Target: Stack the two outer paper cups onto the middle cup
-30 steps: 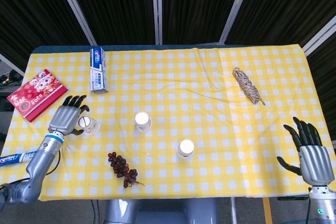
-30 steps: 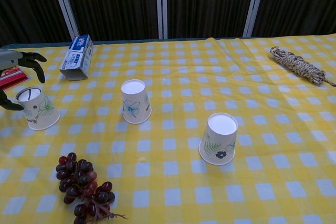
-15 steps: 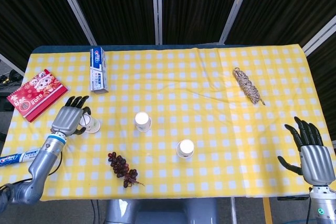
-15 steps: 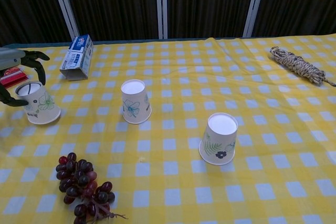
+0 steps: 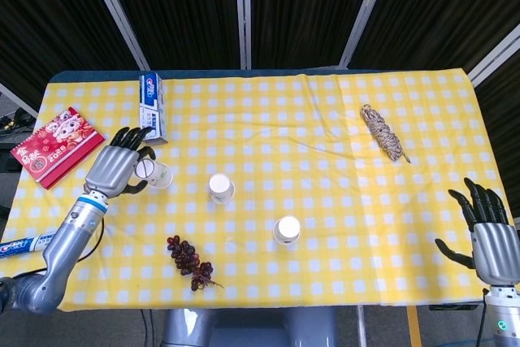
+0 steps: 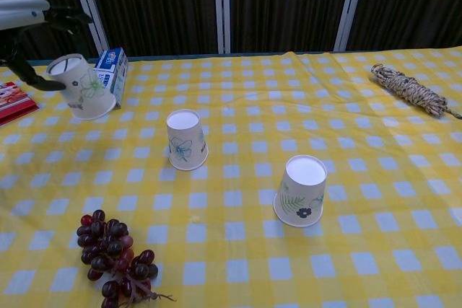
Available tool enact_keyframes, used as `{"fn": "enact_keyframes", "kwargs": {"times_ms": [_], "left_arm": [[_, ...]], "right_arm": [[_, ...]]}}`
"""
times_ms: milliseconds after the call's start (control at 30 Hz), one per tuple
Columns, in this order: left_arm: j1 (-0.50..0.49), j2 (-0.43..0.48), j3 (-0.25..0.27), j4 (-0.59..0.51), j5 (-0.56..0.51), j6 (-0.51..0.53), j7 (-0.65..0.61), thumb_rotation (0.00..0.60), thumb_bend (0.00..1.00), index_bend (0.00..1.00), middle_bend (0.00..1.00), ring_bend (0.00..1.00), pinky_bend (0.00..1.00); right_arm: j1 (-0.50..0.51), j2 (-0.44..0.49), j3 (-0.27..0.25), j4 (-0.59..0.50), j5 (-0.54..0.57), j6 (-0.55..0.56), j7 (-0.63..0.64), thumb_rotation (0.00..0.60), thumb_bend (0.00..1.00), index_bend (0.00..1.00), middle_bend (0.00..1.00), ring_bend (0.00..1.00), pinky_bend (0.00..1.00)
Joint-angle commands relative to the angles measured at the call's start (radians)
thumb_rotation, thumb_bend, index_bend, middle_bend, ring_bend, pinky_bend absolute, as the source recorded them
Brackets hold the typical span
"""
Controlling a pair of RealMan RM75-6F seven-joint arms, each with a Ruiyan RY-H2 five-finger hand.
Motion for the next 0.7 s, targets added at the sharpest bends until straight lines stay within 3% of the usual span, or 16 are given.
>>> {"fn": "enact_keyframes", "kwargs": {"times_ms": [33,233,700], "left_arm": [[-0.048,0.021,-0.039,-0.061,-0.034,-0.004,0.037,0.600,0.31,0.40,0.00,0.00,0.00],[-0.129,-0.018,-0.060,-0.105,-0.112,-0.008,0.121,0.600,0.31,0.39,0.00,0.00,0.00],[-0.274,-0.181,-0.029,-0.060,-0.253,0.013,0.275,0.600,0.31,0.40,0.00,0.00,0.00]], "right_arm": [[0.001,0.004,0.004,0.004,0.009,-0.005,0.013,0.600,0.06,0.19,0.00,0.00,0.00],[0.004,0.005,0.004,0.010,0.015,-0.018,0.029,0.600,0.06,0.19,0.00,0.00,0.00],[0.006,0.017,0.016,0.027,0.049,-0.040,0.091,0.600,0.06,0.19,0.00,0.00,0.00]]}}
